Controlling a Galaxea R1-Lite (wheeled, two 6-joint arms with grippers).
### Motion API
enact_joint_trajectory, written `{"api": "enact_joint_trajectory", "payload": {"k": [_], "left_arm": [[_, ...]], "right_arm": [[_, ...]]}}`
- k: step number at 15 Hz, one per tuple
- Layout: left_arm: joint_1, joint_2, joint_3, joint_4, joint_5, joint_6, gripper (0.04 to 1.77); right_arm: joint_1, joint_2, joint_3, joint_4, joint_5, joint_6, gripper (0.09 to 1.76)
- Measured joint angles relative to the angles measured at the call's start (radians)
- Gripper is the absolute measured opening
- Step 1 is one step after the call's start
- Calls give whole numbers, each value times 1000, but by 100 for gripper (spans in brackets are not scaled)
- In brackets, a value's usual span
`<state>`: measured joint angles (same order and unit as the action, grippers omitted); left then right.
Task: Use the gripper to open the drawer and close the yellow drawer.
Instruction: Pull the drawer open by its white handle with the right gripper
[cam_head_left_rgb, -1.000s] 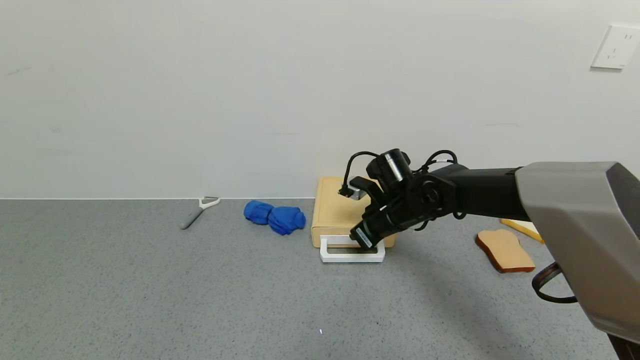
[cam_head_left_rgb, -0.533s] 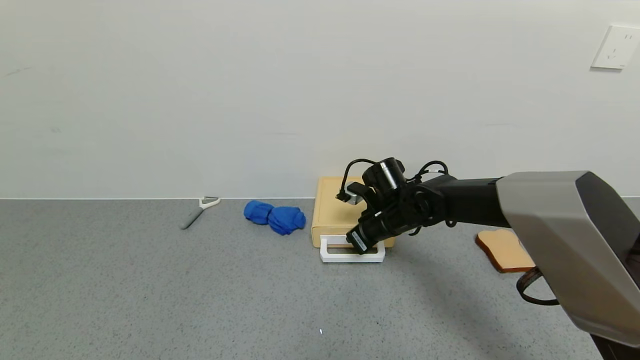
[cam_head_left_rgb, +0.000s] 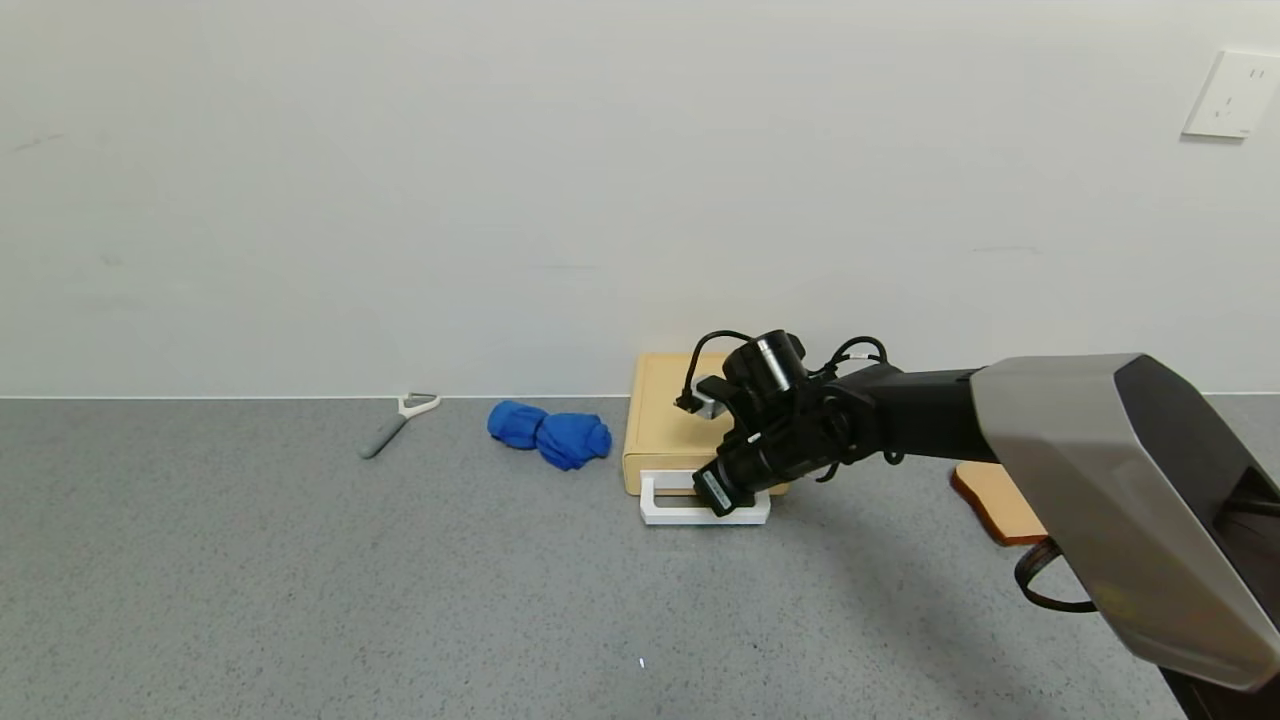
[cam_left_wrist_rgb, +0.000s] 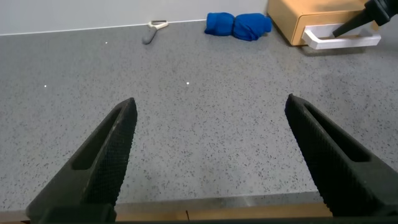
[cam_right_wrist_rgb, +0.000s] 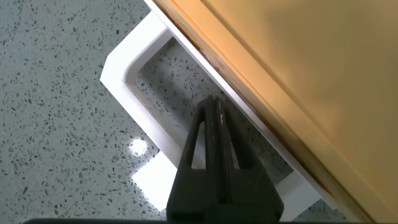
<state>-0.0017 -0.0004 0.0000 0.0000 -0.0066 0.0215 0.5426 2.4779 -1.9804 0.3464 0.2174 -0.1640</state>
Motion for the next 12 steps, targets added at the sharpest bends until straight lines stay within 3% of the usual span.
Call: {"api": "enact_joint_trajectory", "payload": {"k": [12], "left_arm": [[0, 0, 0, 0, 0, 0, 172]], "right_arm": [[16, -4, 0, 103, 18, 45, 11]]}}
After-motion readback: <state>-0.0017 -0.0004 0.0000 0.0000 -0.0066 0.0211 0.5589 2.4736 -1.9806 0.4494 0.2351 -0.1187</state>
